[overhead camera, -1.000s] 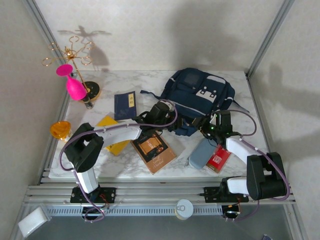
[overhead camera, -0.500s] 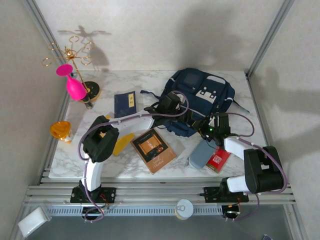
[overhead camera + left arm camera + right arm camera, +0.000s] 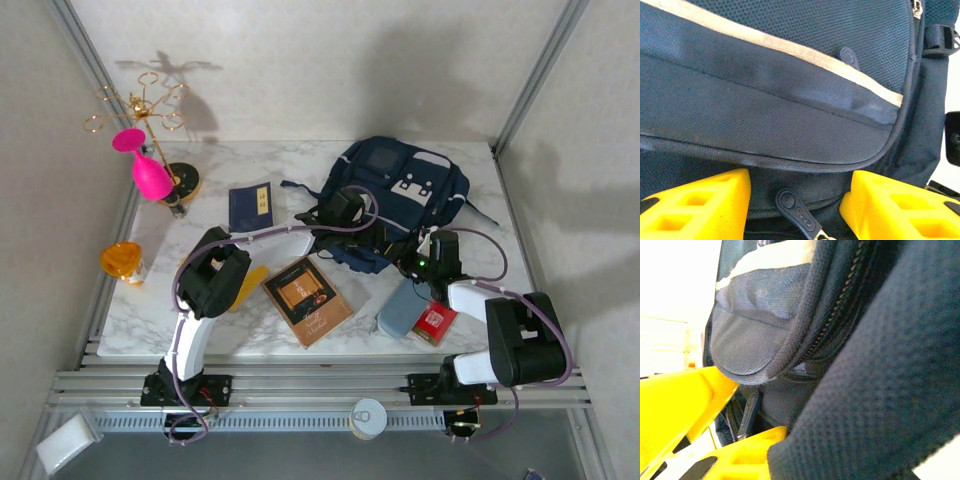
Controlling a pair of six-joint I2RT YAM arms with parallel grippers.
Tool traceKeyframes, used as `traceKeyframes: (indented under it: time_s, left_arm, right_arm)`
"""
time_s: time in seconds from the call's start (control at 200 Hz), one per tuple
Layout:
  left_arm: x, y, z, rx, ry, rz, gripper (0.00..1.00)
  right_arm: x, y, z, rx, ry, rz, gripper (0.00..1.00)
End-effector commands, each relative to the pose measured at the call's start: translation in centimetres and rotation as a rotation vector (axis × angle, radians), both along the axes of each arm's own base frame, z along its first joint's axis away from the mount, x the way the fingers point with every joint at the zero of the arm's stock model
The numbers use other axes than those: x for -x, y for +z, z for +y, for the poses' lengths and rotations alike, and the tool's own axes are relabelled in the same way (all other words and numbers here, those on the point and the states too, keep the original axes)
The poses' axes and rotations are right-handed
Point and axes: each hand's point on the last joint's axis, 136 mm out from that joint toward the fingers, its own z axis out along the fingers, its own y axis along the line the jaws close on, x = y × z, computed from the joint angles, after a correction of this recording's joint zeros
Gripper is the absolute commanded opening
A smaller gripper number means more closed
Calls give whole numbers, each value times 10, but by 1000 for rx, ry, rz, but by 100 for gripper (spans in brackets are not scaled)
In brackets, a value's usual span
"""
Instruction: Pack books, pencil case, and school supplies into a backpack
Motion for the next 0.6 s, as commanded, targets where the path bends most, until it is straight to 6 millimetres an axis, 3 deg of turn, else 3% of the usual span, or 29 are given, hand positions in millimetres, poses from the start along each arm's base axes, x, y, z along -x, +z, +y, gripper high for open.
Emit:
traceKeyframes:
  time_s: [0.0, 0.08, 0.16, 0.235, 0.32, 0.491, 0.596]
  left_arm:
    - [1, -12, 7, -50, 37, 61, 54]
    - [11, 12, -7, 63, -14, 45, 53]
    - [20, 34, -9, 131, -29, 37, 51]
    - [26, 43, 3, 120, -8, 20, 49]
    - [35, 35, 26, 82, 43, 12, 44]
    - [53, 37, 66, 56, 113, -30, 40]
    - [60, 34, 76, 72, 133, -34, 40]
  right_arm:
    - [-6, 31, 14, -32, 75, -145, 20]
    - [-6, 29, 13, -22, 75, -144, 25]
    - [-5, 13, 2, 42, 20, -50, 43]
    - [1, 1, -10, 107, -28, 44, 54]
    - [12, -3, -23, 178, -60, 116, 61]
    - [27, 21, -52, 336, -129, 122, 75]
    - [24, 38, -43, 334, -61, 109, 77]
